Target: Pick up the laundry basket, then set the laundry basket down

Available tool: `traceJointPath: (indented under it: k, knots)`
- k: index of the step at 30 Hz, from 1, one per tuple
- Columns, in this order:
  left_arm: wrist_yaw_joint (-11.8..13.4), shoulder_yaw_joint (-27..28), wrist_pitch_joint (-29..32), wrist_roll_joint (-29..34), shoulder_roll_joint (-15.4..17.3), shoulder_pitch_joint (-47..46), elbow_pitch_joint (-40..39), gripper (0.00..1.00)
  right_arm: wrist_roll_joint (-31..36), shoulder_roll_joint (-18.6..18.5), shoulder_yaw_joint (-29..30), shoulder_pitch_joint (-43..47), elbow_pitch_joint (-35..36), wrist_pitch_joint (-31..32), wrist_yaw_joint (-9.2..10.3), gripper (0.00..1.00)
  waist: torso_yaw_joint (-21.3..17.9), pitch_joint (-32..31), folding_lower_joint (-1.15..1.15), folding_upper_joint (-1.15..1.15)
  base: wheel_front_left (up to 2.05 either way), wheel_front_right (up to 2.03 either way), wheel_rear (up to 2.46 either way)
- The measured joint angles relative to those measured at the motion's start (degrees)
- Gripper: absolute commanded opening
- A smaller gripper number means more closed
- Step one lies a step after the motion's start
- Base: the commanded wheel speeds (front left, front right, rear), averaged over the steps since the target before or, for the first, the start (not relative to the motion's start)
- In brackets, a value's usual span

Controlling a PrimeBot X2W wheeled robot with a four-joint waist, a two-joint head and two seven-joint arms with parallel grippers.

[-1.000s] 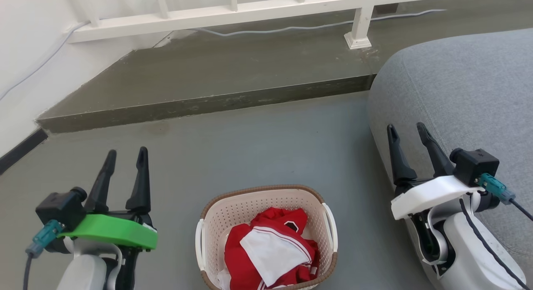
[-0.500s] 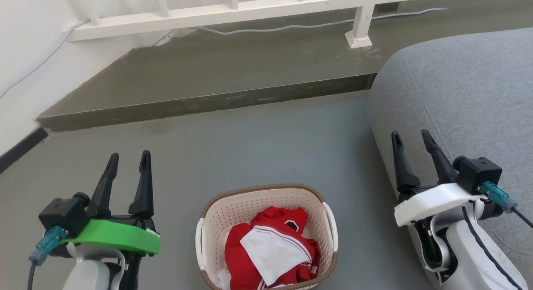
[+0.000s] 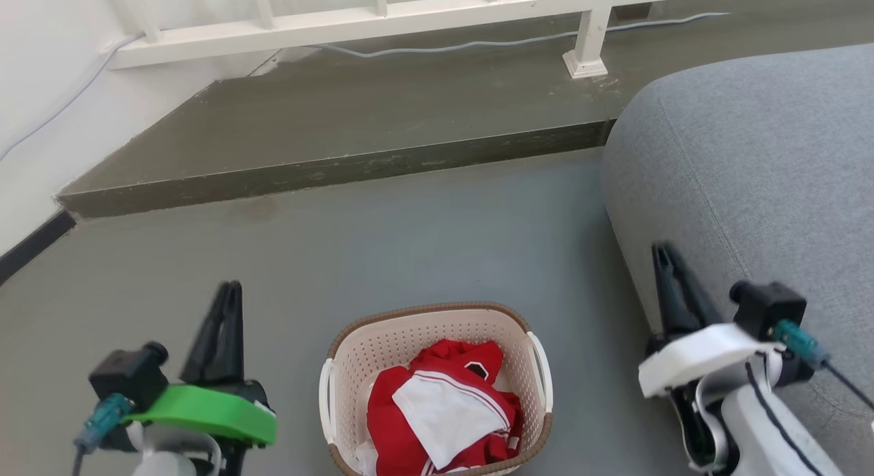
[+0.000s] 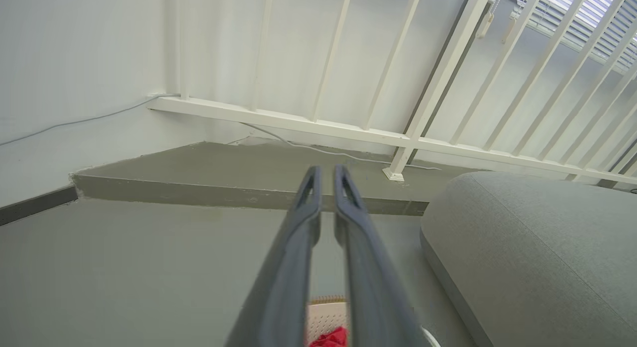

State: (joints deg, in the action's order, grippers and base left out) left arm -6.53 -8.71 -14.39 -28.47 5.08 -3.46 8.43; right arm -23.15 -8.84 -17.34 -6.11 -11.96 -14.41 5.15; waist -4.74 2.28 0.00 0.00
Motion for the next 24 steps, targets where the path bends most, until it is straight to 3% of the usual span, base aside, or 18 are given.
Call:
traceJointPath:
  k: [9,24]
  knots:
    - [0.00,-0.40,0.78,-2.76,-0.78,1.49,2.15,0.00,-2.59,1.05,0.37,2.71,-1.68,0.35,-0.55,0.00,0.19,-0.08,0.00,0.00,0.00,0.00,0.00]
    - [0.00,1.54,3.78,-12.94,-1.00,1.49,2.58,0.00,-13.97,1.70,3.77,2.73,-1.46,3.18,-2.14,0.00,1.01,-0.43,0.00,0.00,0.00,0.00,0.00]
